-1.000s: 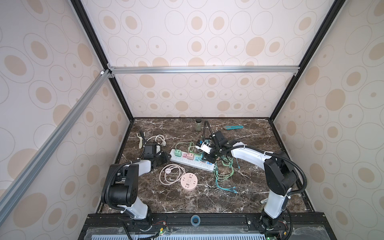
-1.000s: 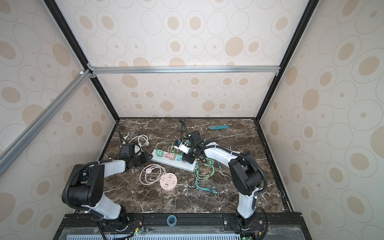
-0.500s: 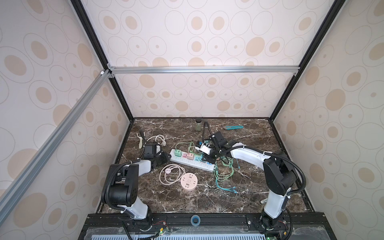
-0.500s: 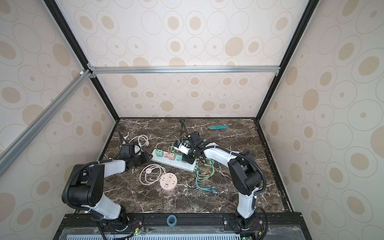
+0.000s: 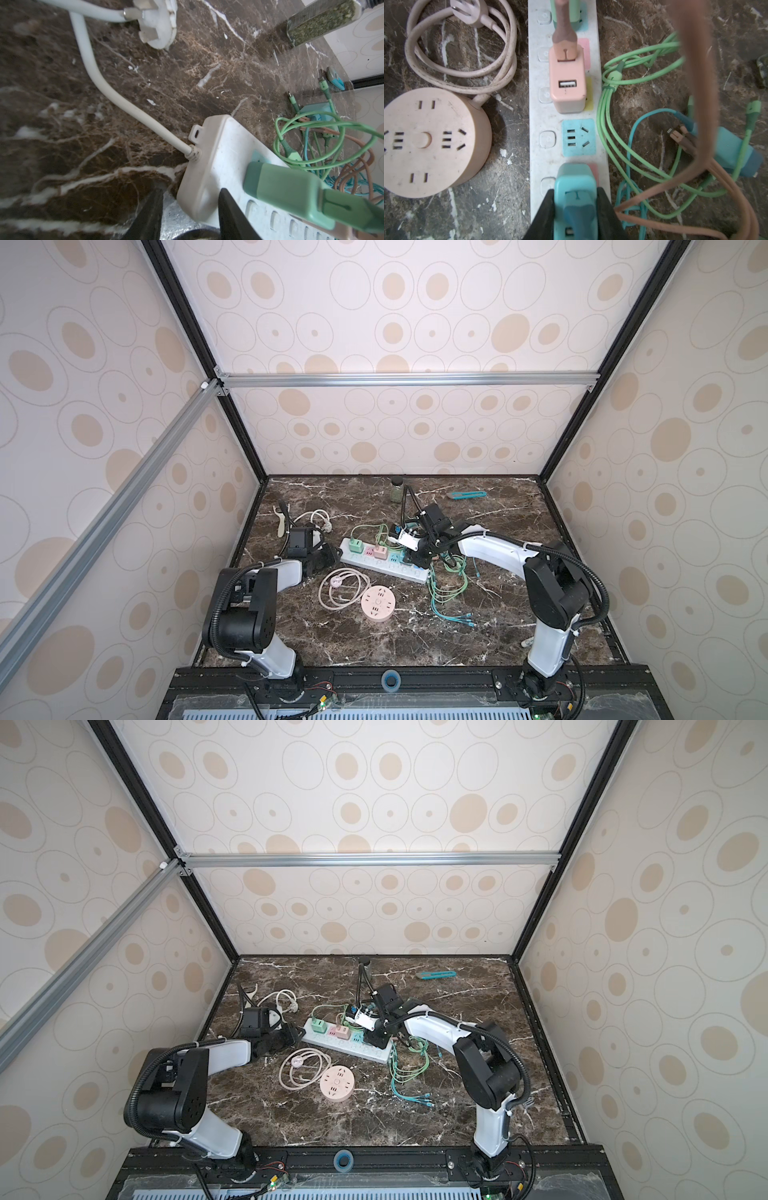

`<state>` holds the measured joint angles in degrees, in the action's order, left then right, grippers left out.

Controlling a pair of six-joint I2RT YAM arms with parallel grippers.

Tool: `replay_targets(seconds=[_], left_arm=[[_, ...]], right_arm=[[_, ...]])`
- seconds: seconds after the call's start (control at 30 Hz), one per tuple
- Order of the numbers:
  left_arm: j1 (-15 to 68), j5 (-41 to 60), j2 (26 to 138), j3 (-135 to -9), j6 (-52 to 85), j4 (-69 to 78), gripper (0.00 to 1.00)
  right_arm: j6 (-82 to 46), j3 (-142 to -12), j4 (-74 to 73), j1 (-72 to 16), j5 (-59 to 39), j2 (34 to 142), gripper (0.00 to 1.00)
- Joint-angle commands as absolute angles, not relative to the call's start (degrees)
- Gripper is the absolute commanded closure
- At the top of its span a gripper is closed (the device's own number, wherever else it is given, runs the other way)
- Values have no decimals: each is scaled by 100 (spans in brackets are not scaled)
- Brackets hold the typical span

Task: Insert the plug
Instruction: 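Press the teal charger down into the power strip socket with the right gripper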

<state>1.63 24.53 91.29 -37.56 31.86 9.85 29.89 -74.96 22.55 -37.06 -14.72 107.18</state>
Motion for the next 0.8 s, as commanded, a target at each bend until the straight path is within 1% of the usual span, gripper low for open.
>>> replay_targets(seconds=[0.0,0.5,0.77], left_arm=[[166,2496,9158,-3925,3103,984,56],[167,2525,9132,-3919,3121,1011,56],[169,2618,9031,-3913,3199,1044,56]], right_arm=[[3178,-7481,3000,-3672,-926,11043,96],[3096,-7579,3320,-3674,-817,11224,96],[2937,-7539,3273,-3672,-899,11181,93]])
